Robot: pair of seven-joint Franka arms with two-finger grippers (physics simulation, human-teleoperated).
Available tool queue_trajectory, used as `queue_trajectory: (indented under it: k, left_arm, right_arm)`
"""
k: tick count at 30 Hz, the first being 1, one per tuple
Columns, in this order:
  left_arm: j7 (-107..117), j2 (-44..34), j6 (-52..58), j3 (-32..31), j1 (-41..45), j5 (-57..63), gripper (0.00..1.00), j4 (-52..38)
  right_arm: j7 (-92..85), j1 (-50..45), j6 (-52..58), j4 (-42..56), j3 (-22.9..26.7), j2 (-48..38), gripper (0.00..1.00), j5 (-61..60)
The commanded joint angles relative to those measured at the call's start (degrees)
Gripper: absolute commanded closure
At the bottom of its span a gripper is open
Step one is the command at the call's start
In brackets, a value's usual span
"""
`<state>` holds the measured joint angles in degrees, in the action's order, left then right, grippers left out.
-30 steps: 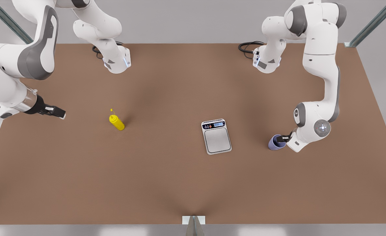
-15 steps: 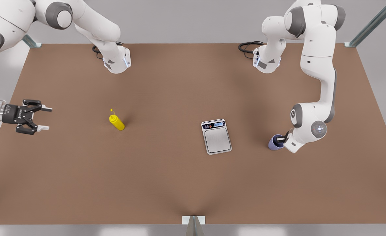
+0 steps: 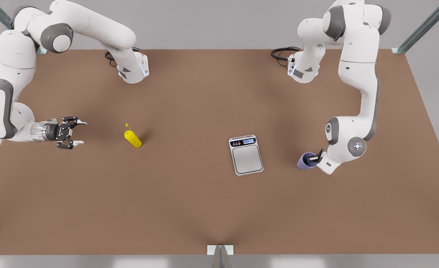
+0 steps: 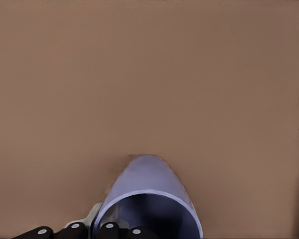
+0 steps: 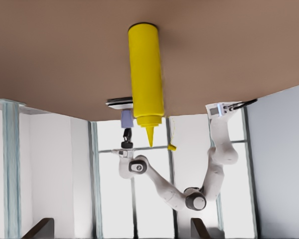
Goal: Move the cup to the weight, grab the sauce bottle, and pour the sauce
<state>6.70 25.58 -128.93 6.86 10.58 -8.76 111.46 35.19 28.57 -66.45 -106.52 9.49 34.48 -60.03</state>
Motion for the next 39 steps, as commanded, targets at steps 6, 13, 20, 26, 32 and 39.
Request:
queue_trajectory:
  k: [6,13,20,26,32,39]
  left_arm:
    - [0.42,0.52,-0.01,-0.54,0.06,-0.2,0.74,-0.01]
    - [7.01,-1.15,5.79,-0.54,5.24,-0.11,0.74,-3.62]
    - [26.08,1.14,16.16,-0.62,17.55,-0.38,0.74,-16.0]
    - [32.85,5.88,14.93,-3.0,19.92,-2.66,0.72,-19.88]
    - [32.32,7.29,13.88,-3.0,19.48,-2.84,0.69,-19.88]
    - [32.85,6.59,15.02,-3.0,19.22,-2.93,0.23,-20.76]
  right_arm:
    - [-4.6,-0.62,-3.15,0.78,-0.35,4.98,0.0,-1.67]
    - [-5.13,-0.44,-3.16,8.08,-2.11,8.14,0.0,-0.88]
    - [-4.95,-4.13,-8.25,6.24,-5.8,7.97,0.0,7.91]
    - [-4.78,-3.52,-11.68,3.07,-10.9,8.23,0.0,9.58]
    - [-4.69,-3.34,-12.38,1.31,-13.45,8.76,0.0,9.67]
    - [-5.48,-3.25,-14.14,0.08,-15.73,9.37,0.0,9.84]
